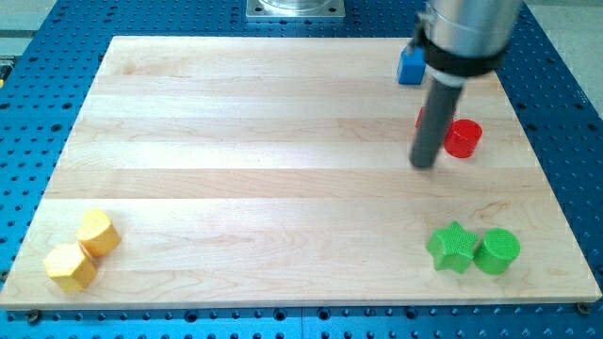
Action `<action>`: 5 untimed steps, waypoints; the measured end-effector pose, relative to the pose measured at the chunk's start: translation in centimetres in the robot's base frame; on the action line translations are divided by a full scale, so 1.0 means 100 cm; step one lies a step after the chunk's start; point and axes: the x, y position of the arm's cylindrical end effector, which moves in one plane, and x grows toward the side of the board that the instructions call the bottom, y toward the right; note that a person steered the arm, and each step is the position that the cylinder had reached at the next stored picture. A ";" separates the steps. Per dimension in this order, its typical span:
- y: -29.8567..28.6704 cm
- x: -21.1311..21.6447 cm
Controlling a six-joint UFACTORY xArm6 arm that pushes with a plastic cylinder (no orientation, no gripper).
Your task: Push the red circle to the left
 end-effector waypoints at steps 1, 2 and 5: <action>0.056 0.026; 0.097 -0.001; 0.025 -0.045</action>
